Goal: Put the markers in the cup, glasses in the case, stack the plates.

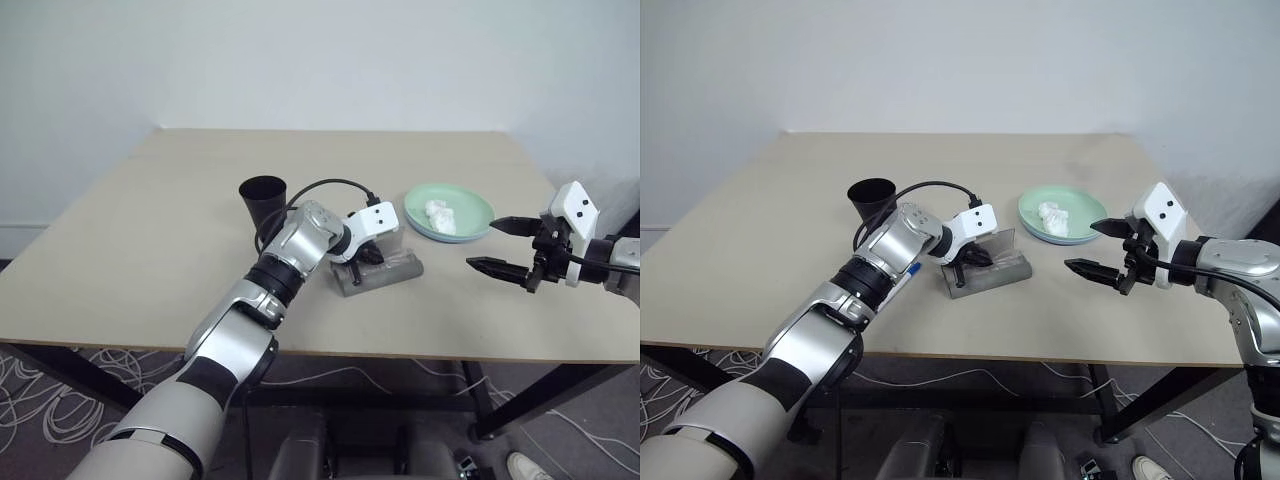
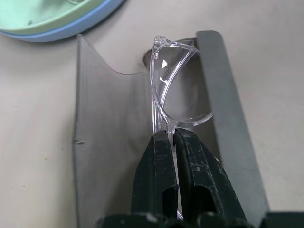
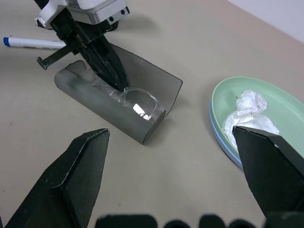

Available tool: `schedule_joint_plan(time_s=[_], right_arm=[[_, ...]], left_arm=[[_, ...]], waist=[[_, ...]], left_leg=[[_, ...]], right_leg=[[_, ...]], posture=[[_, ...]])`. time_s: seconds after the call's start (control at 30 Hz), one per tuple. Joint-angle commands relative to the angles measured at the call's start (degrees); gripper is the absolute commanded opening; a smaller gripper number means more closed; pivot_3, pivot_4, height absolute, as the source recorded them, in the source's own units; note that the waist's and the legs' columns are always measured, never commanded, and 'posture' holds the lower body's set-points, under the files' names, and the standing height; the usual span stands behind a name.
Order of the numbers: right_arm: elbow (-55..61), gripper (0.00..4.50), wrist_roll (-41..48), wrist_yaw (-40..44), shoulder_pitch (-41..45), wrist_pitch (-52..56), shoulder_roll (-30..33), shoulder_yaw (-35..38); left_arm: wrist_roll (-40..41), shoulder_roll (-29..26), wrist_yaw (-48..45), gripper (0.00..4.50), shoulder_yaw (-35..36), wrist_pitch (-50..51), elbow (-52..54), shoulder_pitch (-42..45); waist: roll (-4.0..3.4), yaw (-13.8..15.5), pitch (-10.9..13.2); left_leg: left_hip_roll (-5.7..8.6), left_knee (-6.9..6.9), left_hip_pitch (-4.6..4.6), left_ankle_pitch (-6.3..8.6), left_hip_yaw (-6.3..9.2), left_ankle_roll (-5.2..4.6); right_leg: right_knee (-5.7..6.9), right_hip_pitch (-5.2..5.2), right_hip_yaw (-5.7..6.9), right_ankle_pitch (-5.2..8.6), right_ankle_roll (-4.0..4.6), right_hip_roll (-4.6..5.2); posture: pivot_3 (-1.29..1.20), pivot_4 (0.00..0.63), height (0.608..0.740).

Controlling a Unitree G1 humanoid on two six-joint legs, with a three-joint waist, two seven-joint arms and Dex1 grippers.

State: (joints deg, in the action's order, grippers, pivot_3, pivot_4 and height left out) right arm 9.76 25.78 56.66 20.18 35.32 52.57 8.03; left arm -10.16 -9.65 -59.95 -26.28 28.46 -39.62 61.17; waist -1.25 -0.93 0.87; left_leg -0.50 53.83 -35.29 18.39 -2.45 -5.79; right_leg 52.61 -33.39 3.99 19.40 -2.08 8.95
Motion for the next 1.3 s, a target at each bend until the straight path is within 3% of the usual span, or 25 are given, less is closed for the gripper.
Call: schedule_joint_plan(time_s=[0.03,0.13,0.4,0.6,0.7,0.97,1.17,1.3], right_arm=[[1.10,4.50,0.54,-0.25,1.83,-0.57,0.06,1.04],[0.90,4.50,0.47,-0.22,2.00,-0.62,0.06,0.93],[0.56,4.50,0.36,-0.21,2.28,-0.80,-0.11,0.65],[0.42,4.50,0.24,-0.26,2.45,-0.96,-0.36,0.34],[0.24,4.50,0.11,-0.25,2.68,-1.06,-0.55,0.19],[0.01,4.50,0.02,-0.23,3.03,-1.33,-0.80,0.06],[0.26,4.50,0.11,-0.26,2.98,-1.17,-0.79,0.22],[0.49,4.50,0.19,-0.28,2.80,-1.03,-0.71,0.30]], left_arm=[[-0.50,-0.87,-1.32,0.04,-0.74,1.37,2.62,-0.25],[-0.77,-1.52,-1.86,0.69,-0.94,1.68,3.08,-0.13],[1.38,-1.69,0.77,3.35,3.71,1.26,2.52,4.78],[3.91,-1.55,5.09,3.35,9.52,-0.50,-4.05,10.74],[3.94,-1.29,8.09,2.74,11.16,-2.39,-8.79,12.06],[0.77,-0.67,18.64,0.03,10.70,-13.37,-21.11,10.62],[-2.51,0.10,19.34,0.03,8.25,-19.03,-25.76,8.49],[-3.03,0.01,11.95,0.03,6.67,-20.18,-22.31,6.26]], waist=[[0.00,-0.01,0.00],[0.00,-0.01,0.00],[0.02,0.06,0.01],[0.01,0.14,0.00],[0.00,0.13,0.00],[0.03,0.28,0.01],[0.03,1.19,0.00],[0.02,1.46,-0.01]], left_leg=[[0.00,0.00,0.00,0.00,0.00,0.00],[0.00,0.00,0.00,0.00,0.00,0.00],[0.00,0.00,-0.01,0.00,0.00,0.00],[0.00,0.02,-0.08,0.00,0.01,-0.01],[0.00,0.00,-0.04,0.00,0.00,-0.01],[0.00,0.04,-0.04,-0.01,-0.01,-0.02],[0.01,0.06,-0.08,-0.01,-0.03,-0.02],[0.01,0.09,-0.12,-0.01,-0.01,0.00]], right_leg=[[0.00,0.00,0.00,0.00,0.00,0.00],[0.00,0.00,0.00,0.00,0.00,0.00],[-0.01,-0.02,0.00,0.00,0.00,0.00],[-0.02,-0.03,0.03,0.00,-0.01,0.00],[-0.01,-0.01,0.02,0.00,-0.01,-0.01],[0.04,-0.01,0.02,-0.01,-0.02,-0.02],[0.02,-0.03,0.01,-0.01,-0.02,-0.02],[0.02,-0.05,0.03,-0.01,-0.01,0.00]], posture=[[0.00,0.000,0.629],[0.00,0.000,0.629],[0.00,0.000,0.629],[0.00,0.000,0.629],[0.00,0.000,0.629],[0.00,0.000,0.629],[0.00,0.000,0.629],[0.00,0.000,0.629]])
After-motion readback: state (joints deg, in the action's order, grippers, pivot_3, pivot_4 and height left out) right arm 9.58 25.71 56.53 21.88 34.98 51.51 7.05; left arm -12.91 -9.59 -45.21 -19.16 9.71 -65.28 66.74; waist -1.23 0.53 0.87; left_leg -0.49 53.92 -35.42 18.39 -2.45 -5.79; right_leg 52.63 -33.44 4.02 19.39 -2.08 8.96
